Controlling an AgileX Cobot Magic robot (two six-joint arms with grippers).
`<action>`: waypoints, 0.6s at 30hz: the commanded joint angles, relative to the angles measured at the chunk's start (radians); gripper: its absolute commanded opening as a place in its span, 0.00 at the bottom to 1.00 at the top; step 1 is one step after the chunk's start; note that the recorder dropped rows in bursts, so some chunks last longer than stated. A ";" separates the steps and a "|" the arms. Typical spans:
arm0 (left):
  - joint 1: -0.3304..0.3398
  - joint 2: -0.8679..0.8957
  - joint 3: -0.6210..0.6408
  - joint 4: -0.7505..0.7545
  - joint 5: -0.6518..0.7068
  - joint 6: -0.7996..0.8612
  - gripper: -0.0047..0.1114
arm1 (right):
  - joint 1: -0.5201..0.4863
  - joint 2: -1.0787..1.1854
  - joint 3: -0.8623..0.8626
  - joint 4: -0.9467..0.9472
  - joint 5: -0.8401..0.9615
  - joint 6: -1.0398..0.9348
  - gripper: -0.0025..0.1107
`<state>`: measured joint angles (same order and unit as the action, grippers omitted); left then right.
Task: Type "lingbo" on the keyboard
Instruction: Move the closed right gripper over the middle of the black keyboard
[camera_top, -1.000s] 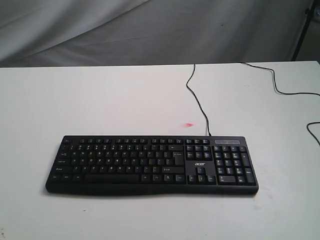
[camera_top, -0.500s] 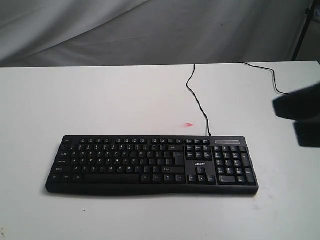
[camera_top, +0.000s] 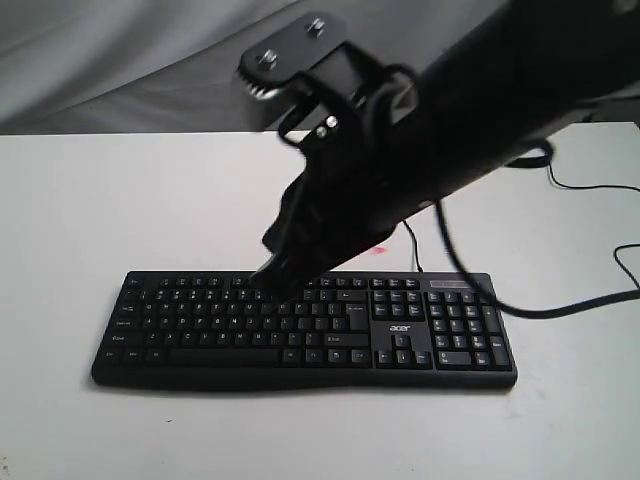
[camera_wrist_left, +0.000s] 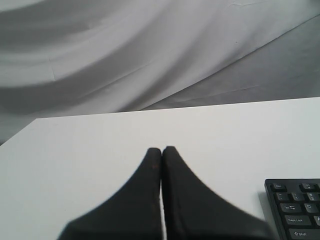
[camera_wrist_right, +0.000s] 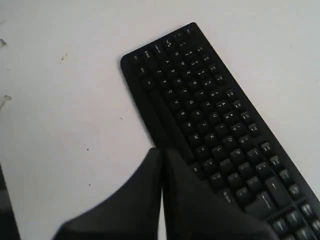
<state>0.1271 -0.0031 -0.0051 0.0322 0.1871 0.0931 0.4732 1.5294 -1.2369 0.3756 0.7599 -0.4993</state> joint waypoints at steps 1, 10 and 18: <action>-0.004 0.003 0.005 -0.001 -0.006 -0.003 0.05 | 0.016 0.121 -0.005 0.035 -0.133 -0.037 0.02; -0.004 0.003 0.005 -0.001 -0.006 -0.003 0.05 | 0.016 0.257 -0.002 0.060 -0.253 -0.131 0.02; -0.004 0.003 0.005 -0.001 -0.006 -0.003 0.05 | 0.012 0.267 0.117 0.219 -0.414 -0.289 0.02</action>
<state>0.1271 -0.0031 -0.0051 0.0322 0.1871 0.0931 0.4877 1.7952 -1.1551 0.5498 0.4042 -0.7395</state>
